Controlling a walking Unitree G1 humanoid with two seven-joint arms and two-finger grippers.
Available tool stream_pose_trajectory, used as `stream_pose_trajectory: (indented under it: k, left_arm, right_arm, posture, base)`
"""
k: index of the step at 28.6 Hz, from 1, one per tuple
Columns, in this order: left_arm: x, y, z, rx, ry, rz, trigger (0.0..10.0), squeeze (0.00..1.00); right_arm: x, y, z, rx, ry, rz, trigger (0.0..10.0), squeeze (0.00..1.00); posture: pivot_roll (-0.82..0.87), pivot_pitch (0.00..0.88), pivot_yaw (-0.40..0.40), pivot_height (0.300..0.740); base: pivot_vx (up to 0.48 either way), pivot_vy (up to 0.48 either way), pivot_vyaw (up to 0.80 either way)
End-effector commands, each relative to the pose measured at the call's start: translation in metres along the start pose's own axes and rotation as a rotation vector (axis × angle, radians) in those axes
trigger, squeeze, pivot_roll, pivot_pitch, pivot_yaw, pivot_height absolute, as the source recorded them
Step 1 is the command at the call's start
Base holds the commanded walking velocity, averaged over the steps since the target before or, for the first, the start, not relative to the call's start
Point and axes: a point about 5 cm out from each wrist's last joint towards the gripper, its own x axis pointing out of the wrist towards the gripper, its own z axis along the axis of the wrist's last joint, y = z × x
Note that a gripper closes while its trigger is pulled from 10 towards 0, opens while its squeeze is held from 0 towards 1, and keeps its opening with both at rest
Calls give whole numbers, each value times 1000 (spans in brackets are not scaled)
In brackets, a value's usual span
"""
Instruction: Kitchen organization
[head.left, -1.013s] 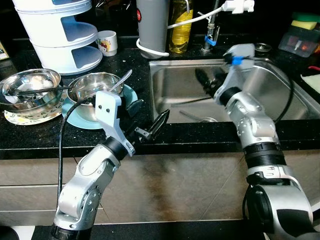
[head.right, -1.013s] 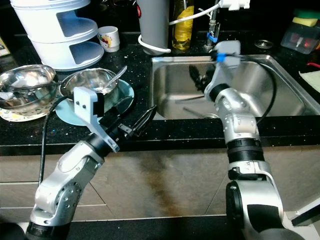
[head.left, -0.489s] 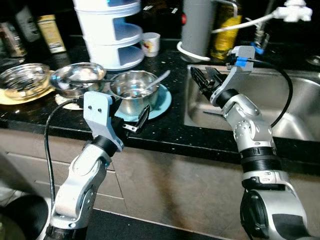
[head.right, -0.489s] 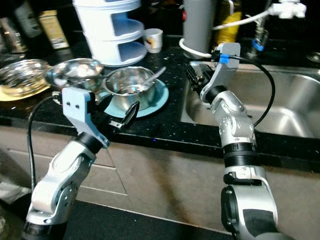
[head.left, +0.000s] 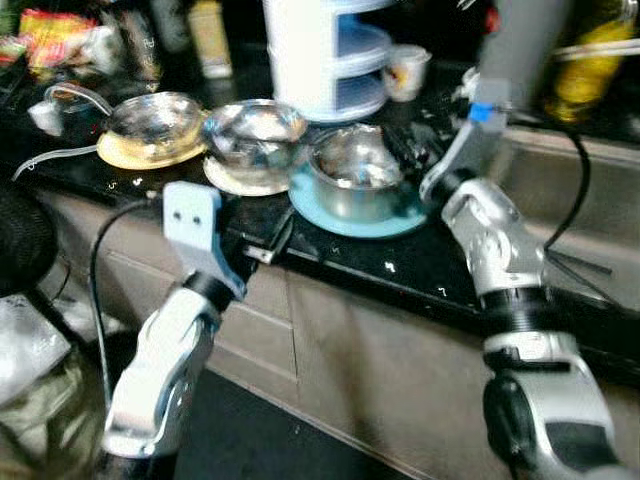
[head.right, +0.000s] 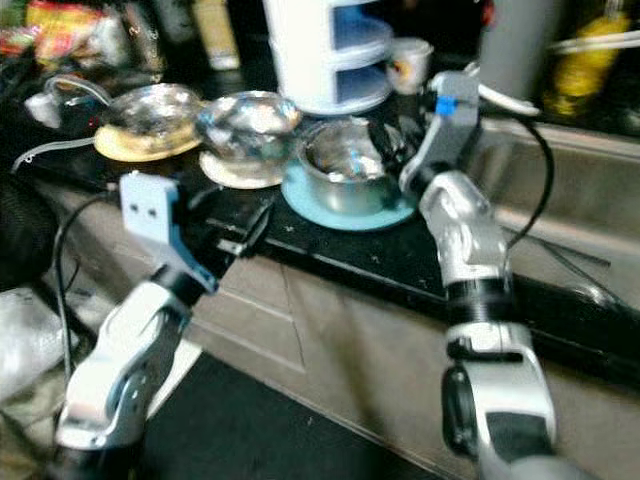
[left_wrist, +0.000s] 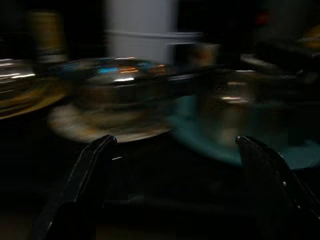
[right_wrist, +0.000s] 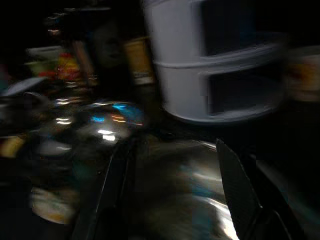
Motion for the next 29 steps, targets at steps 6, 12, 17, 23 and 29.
stream_pose_trajectory:
  k: [6, 12, 17, 23, 29]
  left_arm:
    - [0, 2, -2, 15, 13, 10, 10000, 0]
    - [1, 2, -2, 15, 12, 6, 10000, 0]
    - [2, 1, -1, 11, 10, 0, 10000, 0]
    - [2, 0, 0, 8, 10, -7, 10000, 0]
    - [1, -2, 0, 2, 13, -19, 10000, 0]
  right_arm:
    - [0, -9, 9, 83, -84, -72, 10000, 0]
    - [-2, -20, 17, 58, -100, -144, 10000, 0]
    - [-6, -42, 18, -5, -84, -315, 10000, 0]
    - [-15, -67, 24, 10, -113, -457, 10000, 1000]
    - [-29, -97, 14, -51, -35, -617, 10000, 125]
  posture:
    - [60, 0, -10, 740]
    - [56, 0, -6, 740]
    - [58, 0, -4, 740]
    - [60, 0, -2, 740]
    - [66, 0, -6, 740]
  base:
    - [0, 0, 279]
    - [0, 0, 0]
    - [0, 0, 0]
    - [0, 0, 0]
    - [0, 0, 0]
